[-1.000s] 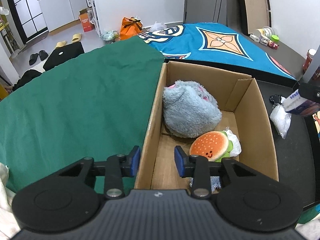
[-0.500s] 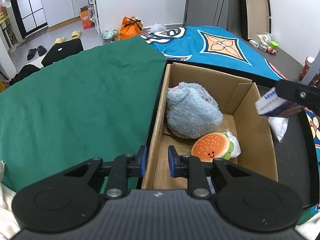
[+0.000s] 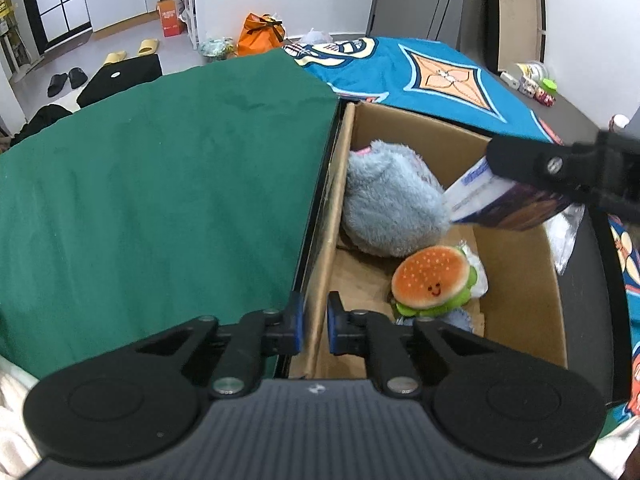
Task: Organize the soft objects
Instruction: 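Lift the carton with the right gripper and carry it over the box, then open the right gripper to drop the carton into the box, then lower the right gripper onto the clear bag of white filling and close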
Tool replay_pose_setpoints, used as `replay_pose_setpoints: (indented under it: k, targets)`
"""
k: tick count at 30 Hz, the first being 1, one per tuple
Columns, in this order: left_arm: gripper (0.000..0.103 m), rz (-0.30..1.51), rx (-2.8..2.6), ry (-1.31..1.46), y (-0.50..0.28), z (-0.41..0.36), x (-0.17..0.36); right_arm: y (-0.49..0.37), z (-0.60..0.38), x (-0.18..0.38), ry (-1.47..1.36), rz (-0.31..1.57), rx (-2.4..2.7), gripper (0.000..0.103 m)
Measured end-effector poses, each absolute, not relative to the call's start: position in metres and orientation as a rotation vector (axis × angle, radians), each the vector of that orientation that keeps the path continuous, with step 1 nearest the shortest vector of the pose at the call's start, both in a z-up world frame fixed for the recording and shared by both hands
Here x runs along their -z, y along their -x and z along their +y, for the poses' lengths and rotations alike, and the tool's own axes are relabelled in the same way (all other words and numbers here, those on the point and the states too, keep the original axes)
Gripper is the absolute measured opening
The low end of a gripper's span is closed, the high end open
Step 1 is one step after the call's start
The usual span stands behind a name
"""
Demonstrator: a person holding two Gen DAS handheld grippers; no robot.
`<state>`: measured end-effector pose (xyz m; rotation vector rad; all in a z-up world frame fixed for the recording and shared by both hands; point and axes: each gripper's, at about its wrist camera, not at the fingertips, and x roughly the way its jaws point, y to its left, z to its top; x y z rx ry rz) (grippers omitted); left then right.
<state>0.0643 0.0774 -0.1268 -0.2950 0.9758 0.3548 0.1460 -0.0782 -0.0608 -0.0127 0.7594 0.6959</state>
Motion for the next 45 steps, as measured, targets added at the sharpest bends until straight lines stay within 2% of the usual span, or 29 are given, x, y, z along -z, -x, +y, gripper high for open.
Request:
replay_pose_setpoints:
  k: [5,6,7,8,18,28,35,42,45]
  targets:
    - [0.011,0.971,-0.357,0.309,-0.064,0.08,0.127,-0.146,-0.07,0.061,-0.047,0.798,-0.711,0.073]
    - [0.011,0.972,-0.357,0.312,-0.064,0.079,0.127,-0.146,-0.069,0.061,-0.064,0.808,-0.723,0.076]
    - [0.011,0.974,-0.357,0.315,-0.063,0.08,0.127,-0.146,-0.068,0.062,-0.078,0.818,-0.736,0.083]
    - [0.011,0.975,-0.358,0.315,-0.063,0.08,0.128,-0.145,-0.068,0.062,-0.085,0.825,-0.736,0.085]
    - [0.018,0.978,-0.363,0.254,-0.065,0.07,0.123,-0.148,-0.092,0.062,-0.055,0.814,-0.642,0.085]
    - [0.047,0.958,-0.397,0.247,-0.071,0.065,0.115,-0.153,-0.12,0.068,-0.015,0.796,-0.565,0.085]
    - [0.051,0.965,-0.398,0.218,-0.075,0.057,0.115,-0.162,-0.139,0.077,-0.027,0.805,-0.521,0.084]
    - [0.056,0.974,-0.416,0.2,-0.082,0.052,0.116,-0.177,-0.158,0.09,-0.037,0.818,-0.465,0.076]
    - [0.057,0.975,-0.42,0.186,-0.085,0.049,0.116,-0.184,-0.166,0.095,-0.046,0.826,-0.439,0.076]
